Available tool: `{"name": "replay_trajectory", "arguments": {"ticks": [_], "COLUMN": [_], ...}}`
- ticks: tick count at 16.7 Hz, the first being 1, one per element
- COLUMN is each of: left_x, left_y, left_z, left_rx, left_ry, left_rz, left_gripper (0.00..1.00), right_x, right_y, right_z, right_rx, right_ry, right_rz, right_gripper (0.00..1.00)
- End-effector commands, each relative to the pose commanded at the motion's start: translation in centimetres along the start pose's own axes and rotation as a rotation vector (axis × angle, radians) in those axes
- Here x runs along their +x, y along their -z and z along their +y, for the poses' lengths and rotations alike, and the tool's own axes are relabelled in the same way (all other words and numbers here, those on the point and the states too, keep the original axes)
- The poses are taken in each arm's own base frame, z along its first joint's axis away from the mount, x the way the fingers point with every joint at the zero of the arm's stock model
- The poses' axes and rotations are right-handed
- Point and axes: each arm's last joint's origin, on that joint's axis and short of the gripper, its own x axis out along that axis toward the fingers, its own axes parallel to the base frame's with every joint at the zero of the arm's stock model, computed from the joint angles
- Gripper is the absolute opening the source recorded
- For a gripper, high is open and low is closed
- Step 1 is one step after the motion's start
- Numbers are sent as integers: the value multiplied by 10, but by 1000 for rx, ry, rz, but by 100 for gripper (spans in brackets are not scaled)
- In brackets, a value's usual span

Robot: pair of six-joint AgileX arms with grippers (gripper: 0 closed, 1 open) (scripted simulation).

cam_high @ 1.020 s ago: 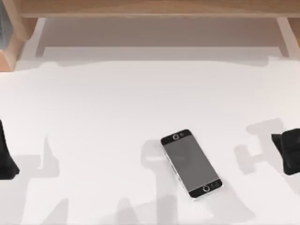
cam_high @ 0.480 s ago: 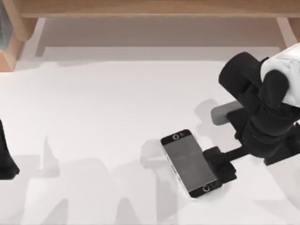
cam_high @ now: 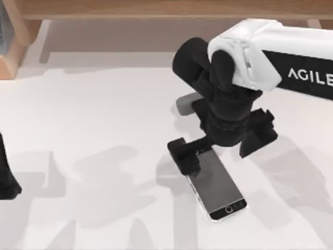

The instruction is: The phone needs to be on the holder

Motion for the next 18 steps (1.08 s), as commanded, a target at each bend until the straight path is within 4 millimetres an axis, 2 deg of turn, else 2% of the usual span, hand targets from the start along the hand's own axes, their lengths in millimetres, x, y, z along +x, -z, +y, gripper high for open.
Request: {"name": "replay_trajectory", "arguments": {"ticks": [7,9,15,18], "left_x": [0,0,0,0], "left_y": [0,0,0,0], "left_z": [0,0,0,0], "left_rx": [0,0,0,0], "left_ry": [0,0,0,0], "left_rz": [0,0,0,0], "left_gripper": [100,100,100,100], "right_x": [-1,11,74,79], "right_y": [-3,-3,-5,-4], "right_z": [1,1,3,3], "right_rx": [4,2,1,1], "right_ry": [-3,-1,-3,-2], "right_rz": [-12,-7,-15,-11], "right_gripper": [100,100,100,100]}}
